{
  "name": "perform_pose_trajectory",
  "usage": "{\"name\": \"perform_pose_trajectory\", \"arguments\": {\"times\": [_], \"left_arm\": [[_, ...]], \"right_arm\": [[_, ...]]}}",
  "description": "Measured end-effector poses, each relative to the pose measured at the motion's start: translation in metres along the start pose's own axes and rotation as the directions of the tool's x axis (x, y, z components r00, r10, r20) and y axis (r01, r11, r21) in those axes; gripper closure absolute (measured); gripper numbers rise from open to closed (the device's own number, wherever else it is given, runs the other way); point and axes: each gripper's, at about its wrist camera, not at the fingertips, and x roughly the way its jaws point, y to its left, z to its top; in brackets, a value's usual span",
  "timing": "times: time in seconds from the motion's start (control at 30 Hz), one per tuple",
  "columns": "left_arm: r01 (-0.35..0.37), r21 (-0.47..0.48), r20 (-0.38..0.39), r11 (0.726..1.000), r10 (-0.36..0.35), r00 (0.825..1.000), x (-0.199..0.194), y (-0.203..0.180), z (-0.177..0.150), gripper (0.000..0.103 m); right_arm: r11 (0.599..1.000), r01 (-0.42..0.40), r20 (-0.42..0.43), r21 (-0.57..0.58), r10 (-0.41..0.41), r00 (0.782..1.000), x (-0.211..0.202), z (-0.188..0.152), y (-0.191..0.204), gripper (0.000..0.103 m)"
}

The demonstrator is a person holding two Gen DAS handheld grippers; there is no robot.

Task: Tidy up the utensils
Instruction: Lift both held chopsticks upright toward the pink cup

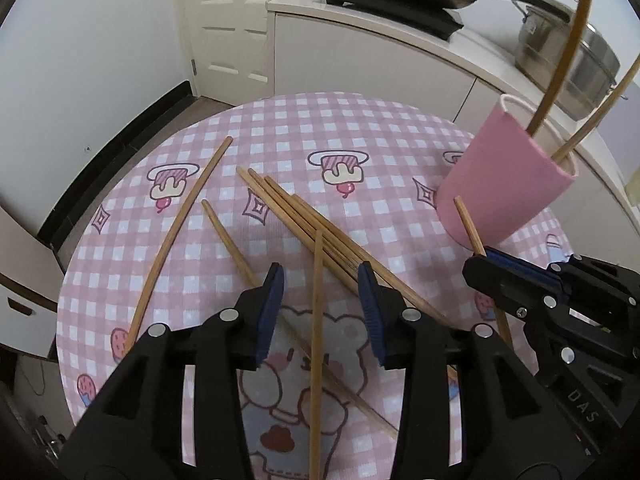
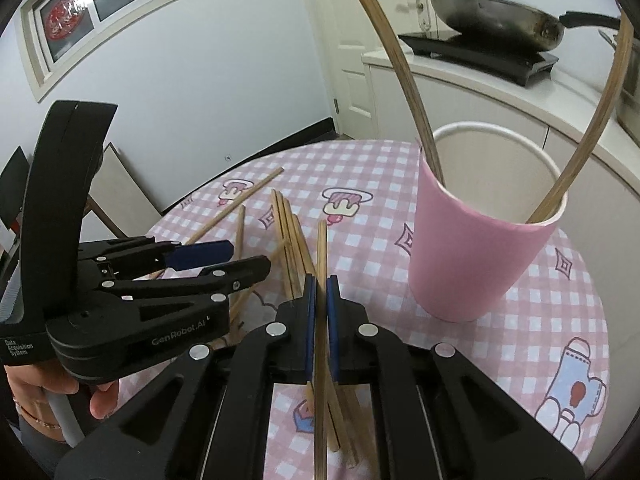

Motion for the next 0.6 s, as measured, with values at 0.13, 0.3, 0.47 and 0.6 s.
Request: {"name": "perform_pose_trajectory", "arguments": {"times": [0.13,0.3,0.47,0.6], "left_arm": [[-0.016,0.002,-0.027,1.0,0.016,1.0,0.016,0.0,0.001,0.069],[-0.03,0.018,-0.05,0.999,0.03,0.998,0.028,-0.003,0.002,0.08],[-0.044,0.012,-0.006,0.999,0.044,0.999,0.022,-0.003,0.003,0.098],[-0.007,-0.005,0.051,1.0,0.007,0.999,-0.003,-0.001,0.002,0.098]], "right_arm": [[1.0,-0.002,-0.011,0.005,0.002,1.0,0.008,0.0,-0.004,0.099],[1.0,-0.006,-0.019,0.006,0.006,1.0,0.014,0.0,-0.005,0.099],[1.0,-0.014,-0.016,0.005,0.014,1.0,0.012,0.001,-0.005,0.099],[1.0,-0.023,0.004,-0.007,0.023,1.0,0.0,0.001,-0.001,0.099]]}}
